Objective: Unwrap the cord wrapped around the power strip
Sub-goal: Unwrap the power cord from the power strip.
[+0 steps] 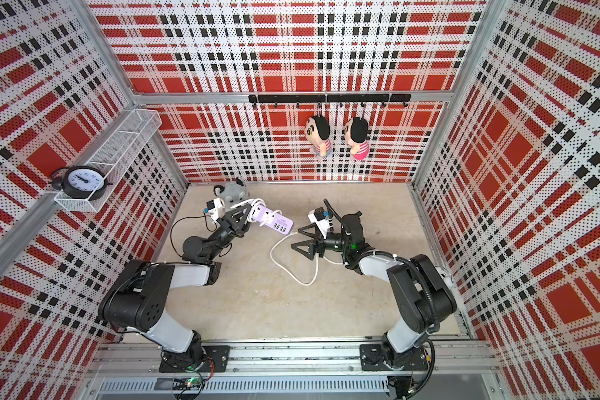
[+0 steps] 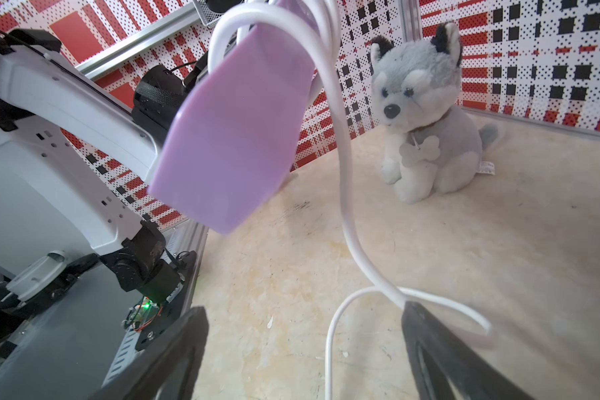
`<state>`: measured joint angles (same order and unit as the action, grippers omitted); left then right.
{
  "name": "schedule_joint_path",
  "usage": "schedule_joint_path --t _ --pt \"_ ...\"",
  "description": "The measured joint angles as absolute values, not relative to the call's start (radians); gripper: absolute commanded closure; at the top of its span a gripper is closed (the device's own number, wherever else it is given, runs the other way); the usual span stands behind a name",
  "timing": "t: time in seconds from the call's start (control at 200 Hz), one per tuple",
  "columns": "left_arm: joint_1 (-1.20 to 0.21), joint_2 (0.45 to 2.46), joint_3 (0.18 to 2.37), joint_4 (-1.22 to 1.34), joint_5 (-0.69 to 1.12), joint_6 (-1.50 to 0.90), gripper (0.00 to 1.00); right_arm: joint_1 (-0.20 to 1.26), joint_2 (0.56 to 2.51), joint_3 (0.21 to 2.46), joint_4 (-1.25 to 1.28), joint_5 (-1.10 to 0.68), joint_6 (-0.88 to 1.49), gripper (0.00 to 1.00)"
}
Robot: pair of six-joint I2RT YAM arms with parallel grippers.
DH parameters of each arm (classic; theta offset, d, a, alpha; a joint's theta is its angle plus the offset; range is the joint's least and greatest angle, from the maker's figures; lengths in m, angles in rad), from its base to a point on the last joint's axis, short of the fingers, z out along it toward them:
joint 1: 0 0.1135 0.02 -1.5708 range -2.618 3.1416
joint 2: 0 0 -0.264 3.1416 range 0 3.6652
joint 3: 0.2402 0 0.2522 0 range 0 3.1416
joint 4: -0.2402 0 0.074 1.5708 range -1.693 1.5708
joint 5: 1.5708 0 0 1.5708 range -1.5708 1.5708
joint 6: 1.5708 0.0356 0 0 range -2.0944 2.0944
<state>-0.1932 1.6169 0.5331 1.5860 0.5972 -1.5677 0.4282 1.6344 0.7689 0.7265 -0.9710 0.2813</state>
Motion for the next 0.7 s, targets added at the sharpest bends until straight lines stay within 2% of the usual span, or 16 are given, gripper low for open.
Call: schedule_joint_path --t 0.336,0.426,0.476,0.566,0.631,0.671,0.701 --pt "-0.233 1.617 0.548 1.586 0.603 -1.592 1.00 0.453 1.782 0.873 0.805 -0.945 0.279 0.10" --pt "-0.242 1.617 0.561 1.586 0.601 -1.596 1.00 0.456 1.814 0.890 0.837 -0.941 0.291 0.15" --pt "-0.250 1.617 0.562 1.586 0.601 -1.598 1.00 0.456 1.833 0.900 0.859 -0.942 0.303 0.25" --pt "-0.264 1.617 0.562 1.586 0.604 -1.602 1.00 0.456 1.853 0.906 0.897 -0.944 0.334 0.65" --pt "-0.266 1.617 0.562 1.586 0.608 -1.603 1.00 0.456 1.854 0.903 0.924 -0.947 0.355 0.81" --pt "-0.265 1.617 0.561 1.586 0.609 -1.603 1.00 0.456 1.854 0.900 0.945 -0.949 0.363 0.97" --pt "-0.263 1.617 0.559 1.585 0.609 -1.603 1.00 0.455 1.854 0.898 0.955 -0.953 0.369 1.00"
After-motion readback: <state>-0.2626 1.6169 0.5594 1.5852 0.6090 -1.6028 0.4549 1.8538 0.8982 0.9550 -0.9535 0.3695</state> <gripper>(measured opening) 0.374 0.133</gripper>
